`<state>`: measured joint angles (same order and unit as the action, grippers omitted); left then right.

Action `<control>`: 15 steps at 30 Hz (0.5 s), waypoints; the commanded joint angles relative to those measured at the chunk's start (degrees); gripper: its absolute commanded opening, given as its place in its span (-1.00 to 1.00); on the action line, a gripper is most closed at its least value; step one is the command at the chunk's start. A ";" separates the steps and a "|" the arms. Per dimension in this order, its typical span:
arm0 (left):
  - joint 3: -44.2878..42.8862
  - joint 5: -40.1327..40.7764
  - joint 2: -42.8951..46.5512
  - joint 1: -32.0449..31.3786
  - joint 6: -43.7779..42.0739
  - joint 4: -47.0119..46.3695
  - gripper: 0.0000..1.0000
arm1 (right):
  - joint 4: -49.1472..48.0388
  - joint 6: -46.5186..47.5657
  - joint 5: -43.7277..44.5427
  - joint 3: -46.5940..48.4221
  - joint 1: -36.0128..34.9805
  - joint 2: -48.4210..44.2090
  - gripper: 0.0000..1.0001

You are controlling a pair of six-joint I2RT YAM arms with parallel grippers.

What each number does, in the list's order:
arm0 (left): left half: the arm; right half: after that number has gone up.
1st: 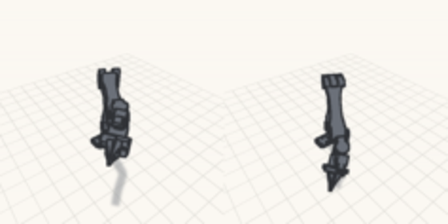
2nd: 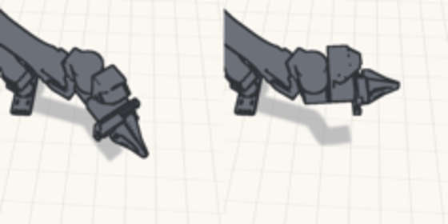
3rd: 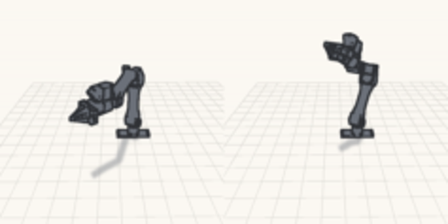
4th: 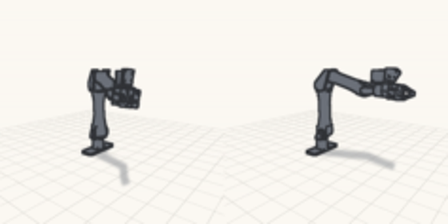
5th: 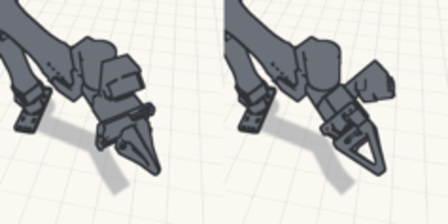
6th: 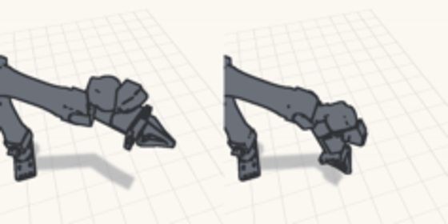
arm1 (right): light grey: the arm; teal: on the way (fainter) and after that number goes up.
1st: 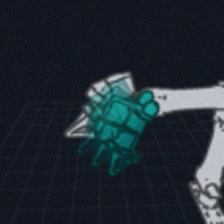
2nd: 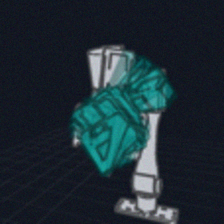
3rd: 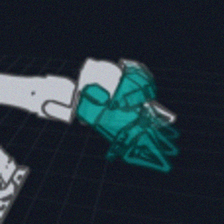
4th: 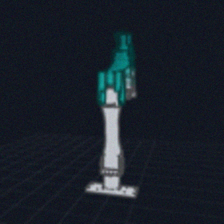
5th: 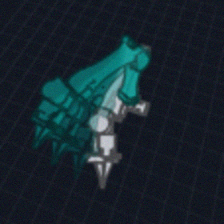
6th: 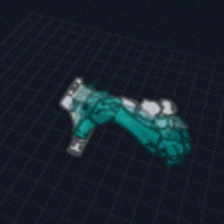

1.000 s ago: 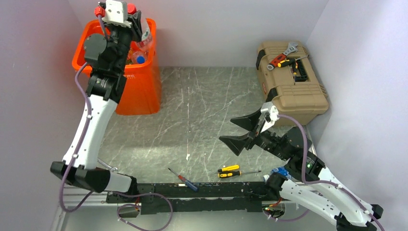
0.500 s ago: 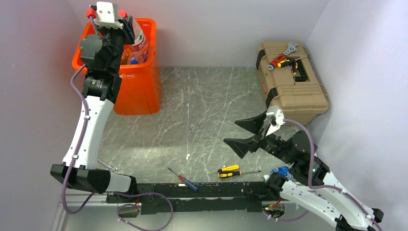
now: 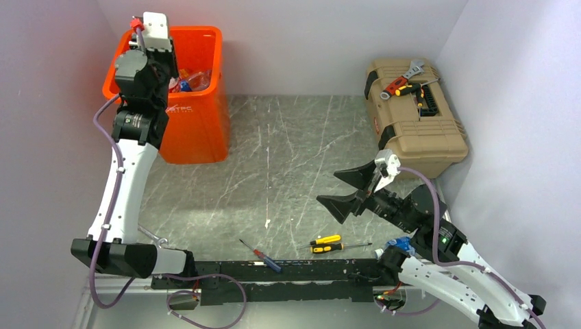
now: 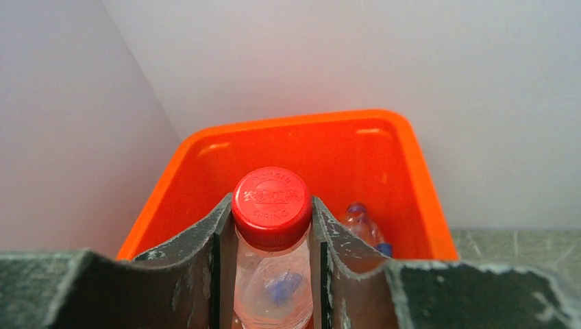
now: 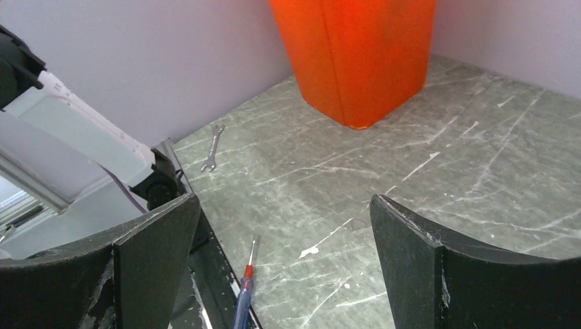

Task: Put the plastic bottles in the bin
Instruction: Place the plastic bottle in the trash bin.

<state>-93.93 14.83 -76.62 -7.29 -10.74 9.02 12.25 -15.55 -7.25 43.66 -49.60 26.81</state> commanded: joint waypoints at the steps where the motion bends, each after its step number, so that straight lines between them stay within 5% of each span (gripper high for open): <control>1: -6.54 -4.04 -0.07 -0.05 1.54 -4.28 -1.00 | -0.71 0.02 5.99 1.68 -0.14 -0.27 0.99; 3: -7.37 -2.08 -1.92 -0.01 2.19 -3.76 -0.98 | 0.93 -1.14 11.82 2.83 -0.14 -0.32 1.00; 4: -7.93 -0.16 -2.86 -0.01 2.84 -2.42 -0.72 | 2.21 -1.99 15.61 3.79 -0.14 0.09 1.00; 8: -7.46 2.47 -4.17 0.05 6.49 1.76 0.92 | 12.32 -5.35 28.99 10.82 -0.14 4.57 1.00; 15: -1.95 -2.87 5.57 -0.25 13.21 2.38 0.99 | 27.07 -14.67 46.76 14.26 -0.14 12.30 1.00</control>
<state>-96.77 15.79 -78.70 -7.31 -3.68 10.68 28.40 -23.51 25.67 56.93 -49.60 35.77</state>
